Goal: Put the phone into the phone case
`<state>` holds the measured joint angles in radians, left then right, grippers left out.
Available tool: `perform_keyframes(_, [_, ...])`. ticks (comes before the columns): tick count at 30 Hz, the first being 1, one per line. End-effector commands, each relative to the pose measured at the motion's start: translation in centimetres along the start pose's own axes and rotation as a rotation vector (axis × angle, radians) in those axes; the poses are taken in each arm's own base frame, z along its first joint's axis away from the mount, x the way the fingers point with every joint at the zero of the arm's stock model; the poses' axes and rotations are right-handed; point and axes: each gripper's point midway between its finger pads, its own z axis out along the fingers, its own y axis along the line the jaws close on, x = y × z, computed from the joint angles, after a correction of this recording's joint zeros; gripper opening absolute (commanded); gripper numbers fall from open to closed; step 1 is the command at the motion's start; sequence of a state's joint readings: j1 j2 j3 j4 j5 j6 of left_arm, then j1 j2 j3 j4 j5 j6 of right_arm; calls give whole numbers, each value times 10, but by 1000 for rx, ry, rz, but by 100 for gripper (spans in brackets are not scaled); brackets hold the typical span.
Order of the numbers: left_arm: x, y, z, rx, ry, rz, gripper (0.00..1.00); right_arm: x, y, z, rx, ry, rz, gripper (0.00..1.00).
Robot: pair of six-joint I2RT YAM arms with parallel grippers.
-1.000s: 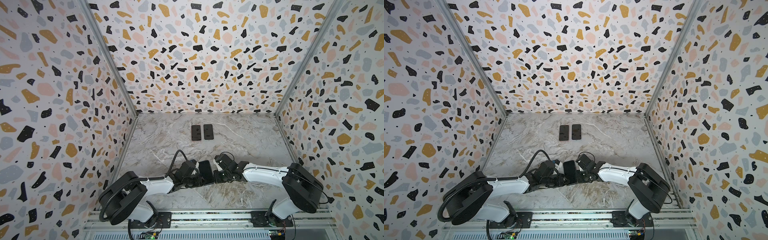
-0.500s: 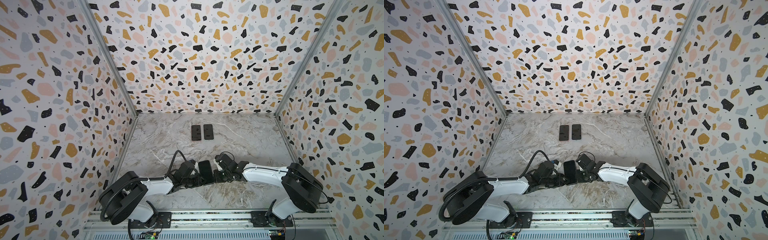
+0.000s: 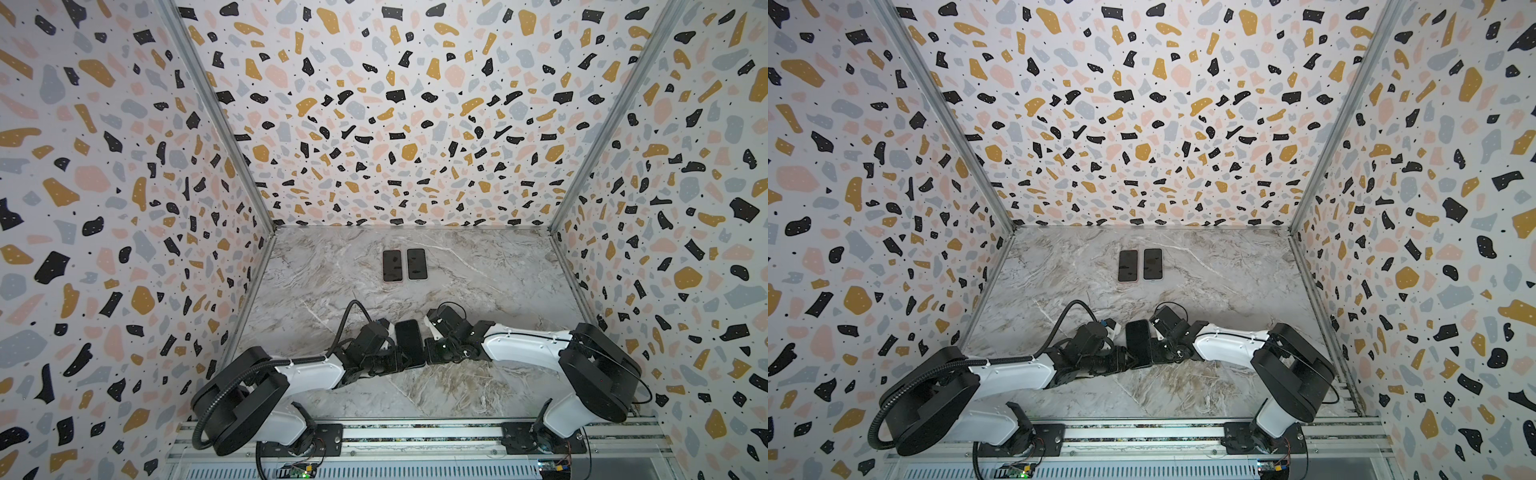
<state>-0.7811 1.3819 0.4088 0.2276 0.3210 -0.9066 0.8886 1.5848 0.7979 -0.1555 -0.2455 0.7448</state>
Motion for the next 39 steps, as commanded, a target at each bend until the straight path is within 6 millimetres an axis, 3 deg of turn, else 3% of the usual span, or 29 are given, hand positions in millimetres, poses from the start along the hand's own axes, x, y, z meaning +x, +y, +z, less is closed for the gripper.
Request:
perform_keyframes(1, [27, 37, -1, -142, 91, -8, 48, 5, 7, -4, -9, 28, -37, 12])
perform_keyframes(11, [41, 34, 0, -127, 122, -34, 48, 9, 5, -7, -18, 30, -23, 19])
perform_keyframes(24, [45, 39, 7, -116, 125, -57, 42, 46, 15, 17, -157, 161, 17, 10])
perform_keyframes(39, [45, 36, 12, -100, 129, -54, 39, 78, 13, 47, -173, 276, 38, 7])
